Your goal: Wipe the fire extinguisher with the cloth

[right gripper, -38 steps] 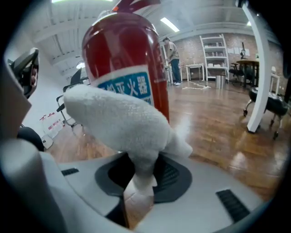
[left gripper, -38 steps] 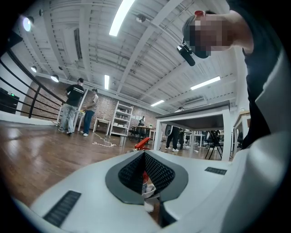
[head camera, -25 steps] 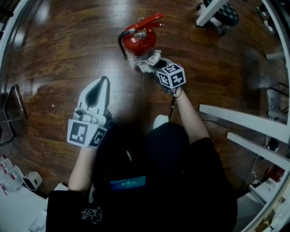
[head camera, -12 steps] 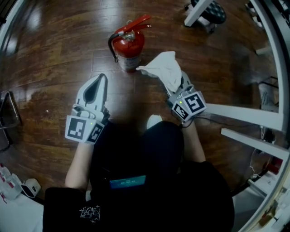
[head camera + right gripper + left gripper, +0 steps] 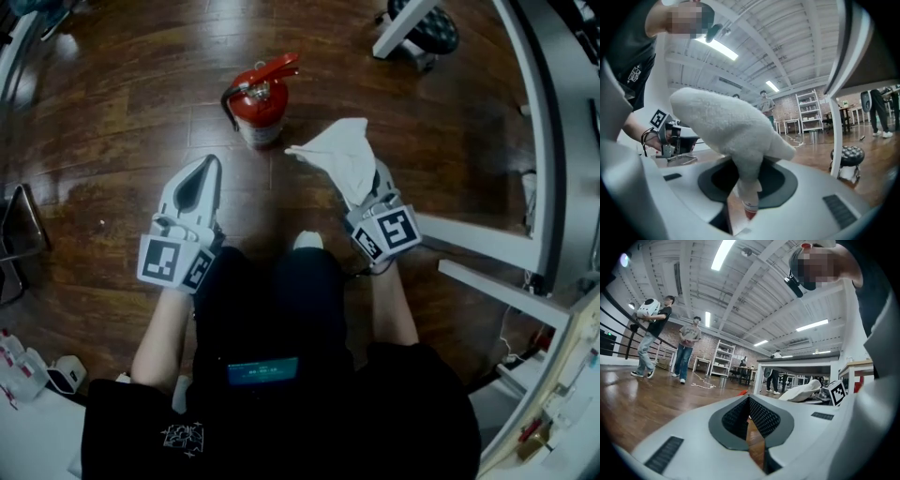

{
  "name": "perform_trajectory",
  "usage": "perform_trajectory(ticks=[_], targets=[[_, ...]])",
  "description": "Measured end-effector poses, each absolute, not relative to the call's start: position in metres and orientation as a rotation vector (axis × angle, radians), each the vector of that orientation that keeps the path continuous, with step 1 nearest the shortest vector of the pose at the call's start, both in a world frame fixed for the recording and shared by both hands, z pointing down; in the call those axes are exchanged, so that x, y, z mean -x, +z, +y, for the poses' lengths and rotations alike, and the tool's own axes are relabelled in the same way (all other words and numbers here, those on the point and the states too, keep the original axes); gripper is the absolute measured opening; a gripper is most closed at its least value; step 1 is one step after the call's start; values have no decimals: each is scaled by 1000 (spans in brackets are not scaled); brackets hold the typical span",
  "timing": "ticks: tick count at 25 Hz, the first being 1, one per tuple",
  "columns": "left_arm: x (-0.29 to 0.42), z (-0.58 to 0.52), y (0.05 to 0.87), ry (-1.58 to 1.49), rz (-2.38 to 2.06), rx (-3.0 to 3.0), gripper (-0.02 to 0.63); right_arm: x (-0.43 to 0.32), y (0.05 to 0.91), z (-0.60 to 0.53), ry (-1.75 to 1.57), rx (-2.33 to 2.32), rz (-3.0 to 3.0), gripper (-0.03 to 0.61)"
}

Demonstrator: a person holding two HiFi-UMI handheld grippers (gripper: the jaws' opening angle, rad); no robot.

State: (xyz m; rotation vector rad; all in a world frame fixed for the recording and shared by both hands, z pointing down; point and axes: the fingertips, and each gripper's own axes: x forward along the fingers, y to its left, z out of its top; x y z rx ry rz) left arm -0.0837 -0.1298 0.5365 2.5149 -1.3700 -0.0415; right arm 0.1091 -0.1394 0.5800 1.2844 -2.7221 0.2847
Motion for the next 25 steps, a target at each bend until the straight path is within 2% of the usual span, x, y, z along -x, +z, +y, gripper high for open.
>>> perform_trajectory(ticks=[9,15,19,25], targets=[[66,-125,248,-93,-1310,-2605,3,-107,287,-110,250,-1368,-2704,127],[74,-81,60,-141,-1288,-2630,3,-98,110,-56,276,-1481,-2691,127],[92,-47,-16,-160,-1315,-2639,3,-78,34,-14,249,-1488,-2692,127],[112,1,-59,-186,-1316,-2666,3,-56,-2,37,211,-1537,-2664,127]])
